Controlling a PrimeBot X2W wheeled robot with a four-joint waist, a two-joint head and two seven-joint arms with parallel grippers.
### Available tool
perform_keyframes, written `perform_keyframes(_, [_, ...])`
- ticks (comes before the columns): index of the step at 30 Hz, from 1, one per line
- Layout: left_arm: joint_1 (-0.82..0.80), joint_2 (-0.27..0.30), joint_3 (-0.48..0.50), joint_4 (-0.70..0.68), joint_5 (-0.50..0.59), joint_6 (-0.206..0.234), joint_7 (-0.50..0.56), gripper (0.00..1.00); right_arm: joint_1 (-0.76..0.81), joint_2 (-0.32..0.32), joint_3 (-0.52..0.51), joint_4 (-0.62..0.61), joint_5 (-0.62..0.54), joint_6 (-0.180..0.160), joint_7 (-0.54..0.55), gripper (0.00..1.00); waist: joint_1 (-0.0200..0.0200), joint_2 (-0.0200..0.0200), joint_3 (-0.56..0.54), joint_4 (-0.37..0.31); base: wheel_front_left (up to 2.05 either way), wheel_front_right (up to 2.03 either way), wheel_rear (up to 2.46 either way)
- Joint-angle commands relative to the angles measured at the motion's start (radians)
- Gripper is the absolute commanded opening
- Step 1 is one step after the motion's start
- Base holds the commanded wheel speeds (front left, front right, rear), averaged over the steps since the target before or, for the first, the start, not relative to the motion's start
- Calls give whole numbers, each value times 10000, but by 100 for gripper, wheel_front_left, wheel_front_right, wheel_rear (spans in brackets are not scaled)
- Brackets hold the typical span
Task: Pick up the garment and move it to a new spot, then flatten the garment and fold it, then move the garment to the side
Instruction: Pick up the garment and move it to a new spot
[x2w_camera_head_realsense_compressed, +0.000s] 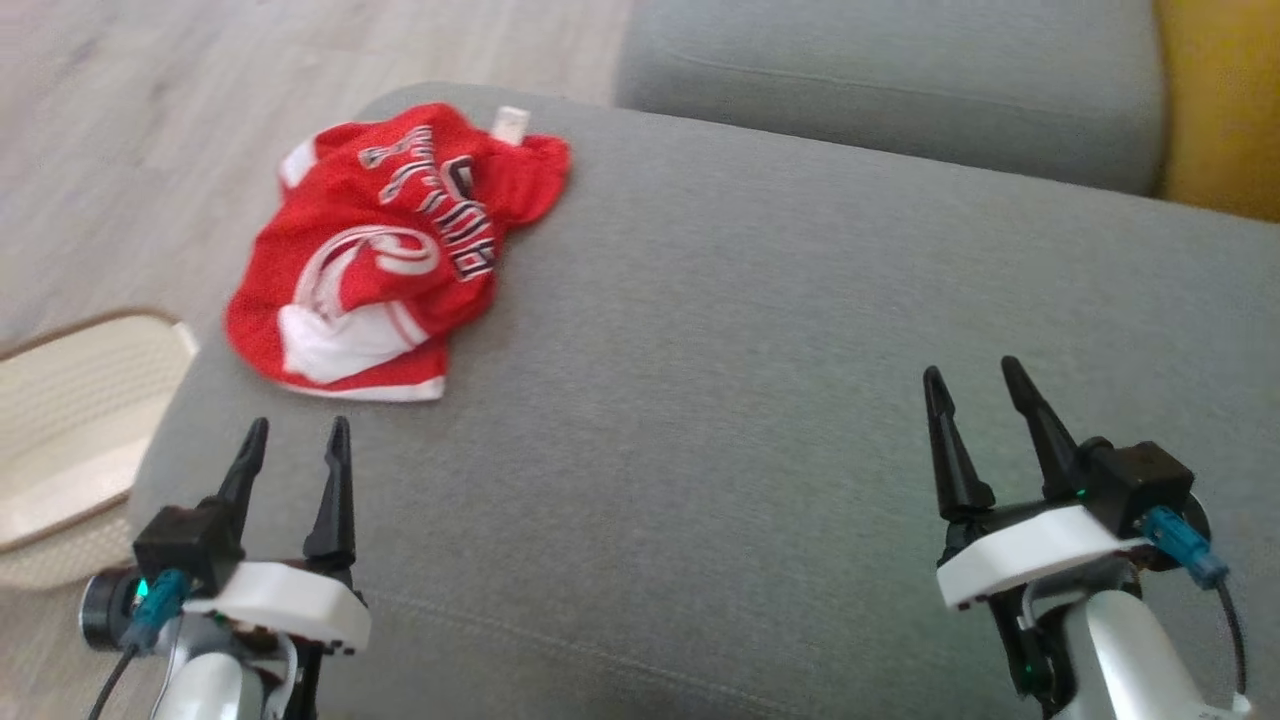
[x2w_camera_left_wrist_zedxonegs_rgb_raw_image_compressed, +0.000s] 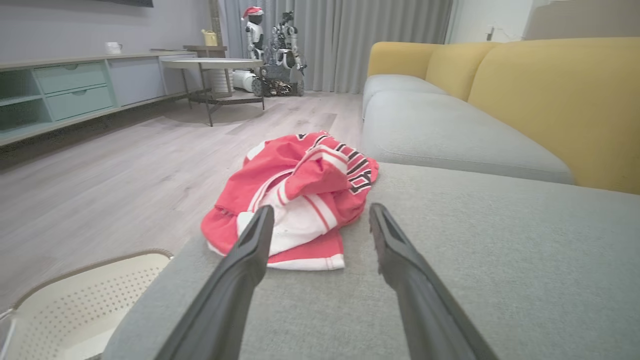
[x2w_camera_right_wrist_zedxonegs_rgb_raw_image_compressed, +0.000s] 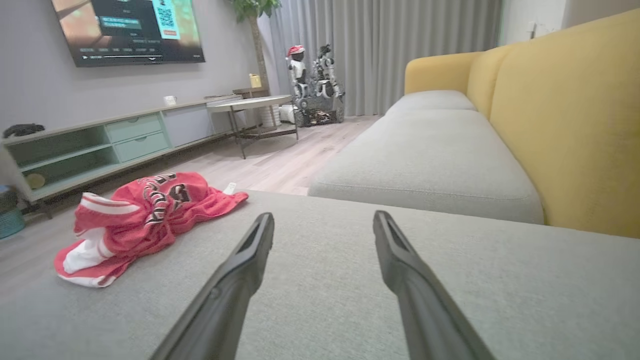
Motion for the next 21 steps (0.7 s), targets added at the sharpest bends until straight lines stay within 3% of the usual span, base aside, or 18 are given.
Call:
perform_keyframes(1, [-353, 204, 470, -367, -68, 79, -124, 100, -161, -18, 281, -393, 23, -7, 17, 100, 0, 0, -25, 598, 0, 0, 0])
perform_keyframes(9, [-264, 229, 585, -442, -73, 92, -124, 100, -127, -18, 349, -507, -150, -7, 90, 100, 0, 0, -30, 1127, 0, 0, 0])
perform_keyframes(21, [-274, 153, 609, -463, -51, 107, -124, 100, -107, -18, 377, -589, -261, -7, 209, 100, 0, 0, 44, 1059, 0, 0, 0])
